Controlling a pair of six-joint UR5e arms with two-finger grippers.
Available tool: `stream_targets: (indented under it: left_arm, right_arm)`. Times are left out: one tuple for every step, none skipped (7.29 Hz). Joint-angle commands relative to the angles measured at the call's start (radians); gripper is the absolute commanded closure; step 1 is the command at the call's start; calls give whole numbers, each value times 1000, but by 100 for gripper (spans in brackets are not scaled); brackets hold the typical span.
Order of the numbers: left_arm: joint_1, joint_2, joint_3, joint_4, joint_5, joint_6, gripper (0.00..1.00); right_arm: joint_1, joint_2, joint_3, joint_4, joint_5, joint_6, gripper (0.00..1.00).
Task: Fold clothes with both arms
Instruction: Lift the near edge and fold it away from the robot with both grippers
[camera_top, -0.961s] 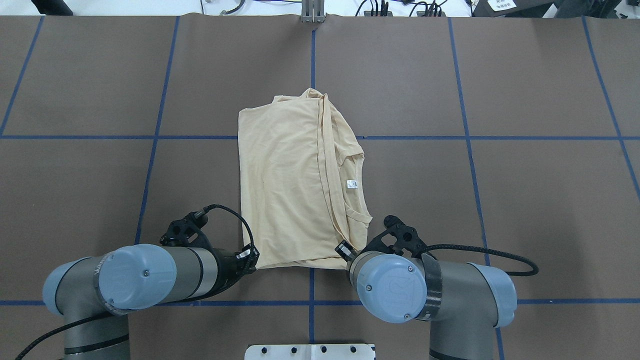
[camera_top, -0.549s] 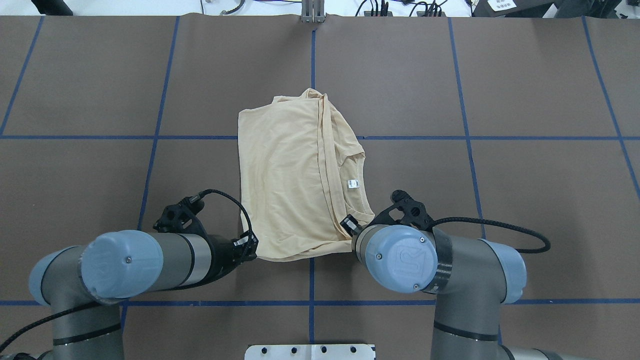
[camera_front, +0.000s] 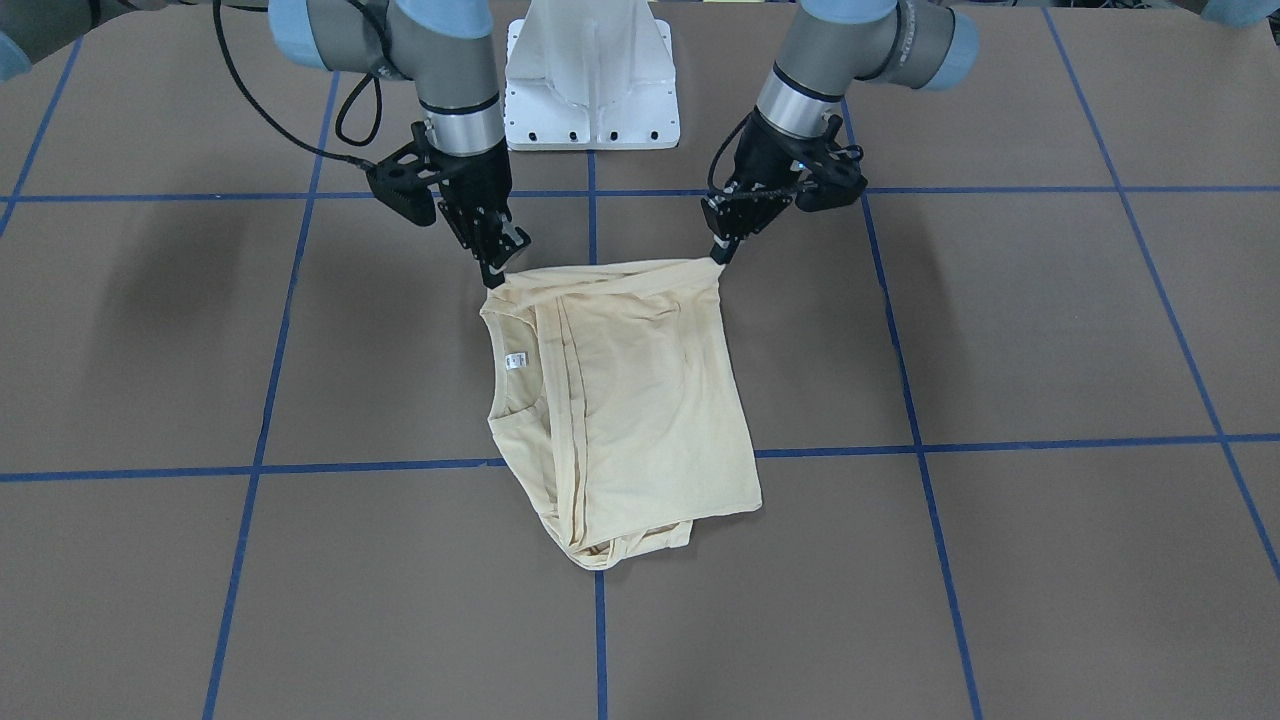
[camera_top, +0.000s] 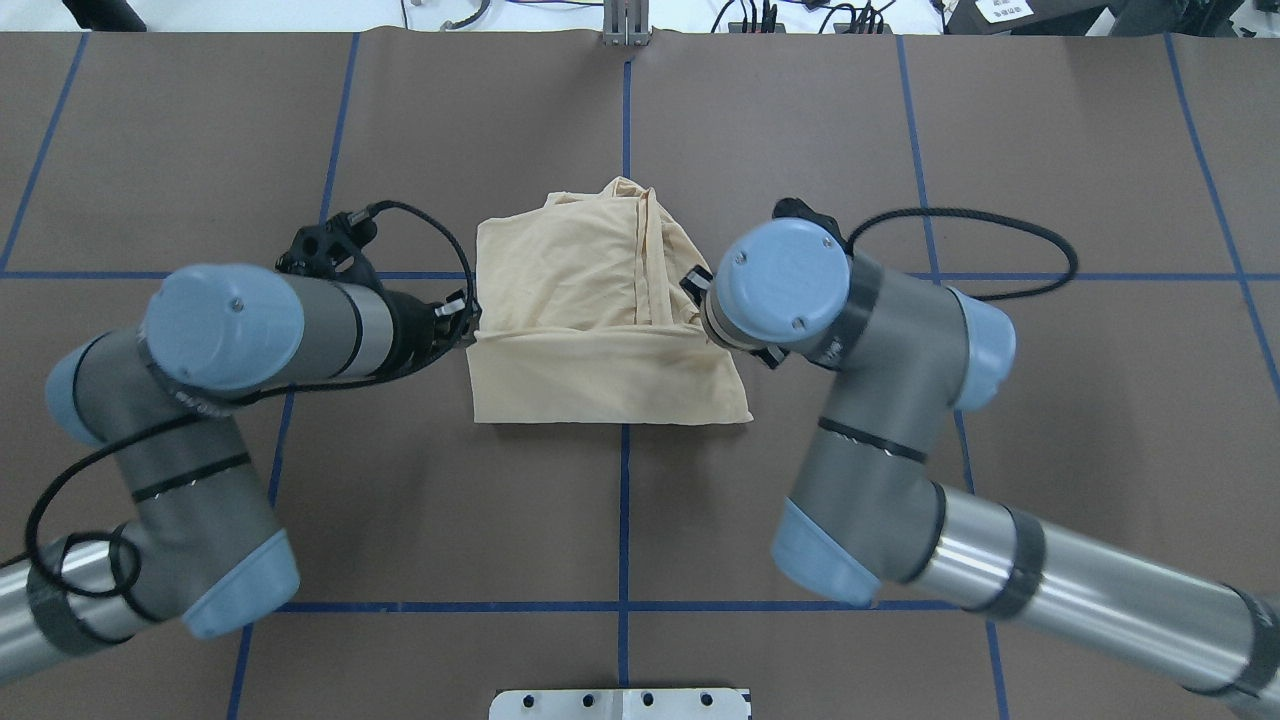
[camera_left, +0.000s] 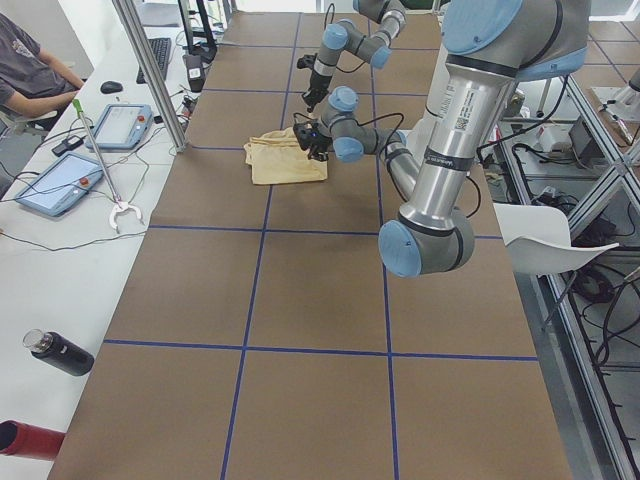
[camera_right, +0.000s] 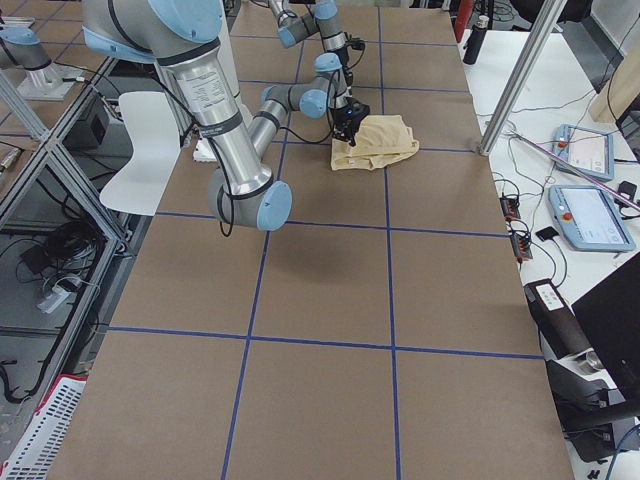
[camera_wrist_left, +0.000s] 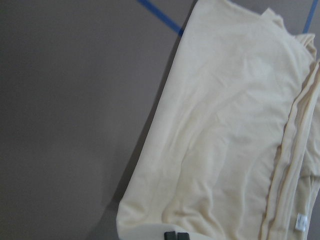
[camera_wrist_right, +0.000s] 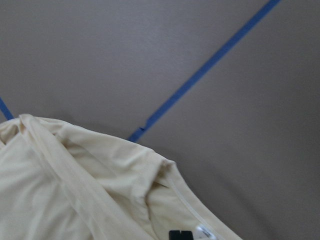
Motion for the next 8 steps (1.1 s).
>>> stream_targets:
  left_arm:
    - [-128, -143, 239, -68, -11, 95, 100]
    - [-172, -186, 386, -169, -9, 127, 100]
    - [-197, -244, 541, -285, -8, 132, 100]
    - [-210, -263, 611, -338, -6, 134, 100]
    - [-210, -271, 623, -348, -3, 135, 100]
    - [-210, -312, 657, -349, 0, 134, 100]
    - [-210, -359, 732, -380, 5, 135, 100]
    - [-210, -364, 777, -438, 6, 135, 100]
  right_arm:
    - [114, 199, -442, 278, 62, -96, 100]
    - [166, 270, -574, 322, 93, -189, 100]
    - [197, 290, -599, 321, 100, -239, 100]
    - [204, 301, -618, 322, 101, -251, 100]
    - [202, 325, -673, 327, 103, -263, 100]
    - [202, 332, -706, 372, 103, -268, 100]
    - [201, 336, -734, 380, 103, -270, 100]
    - [201, 341, -748, 380, 103, -277, 100]
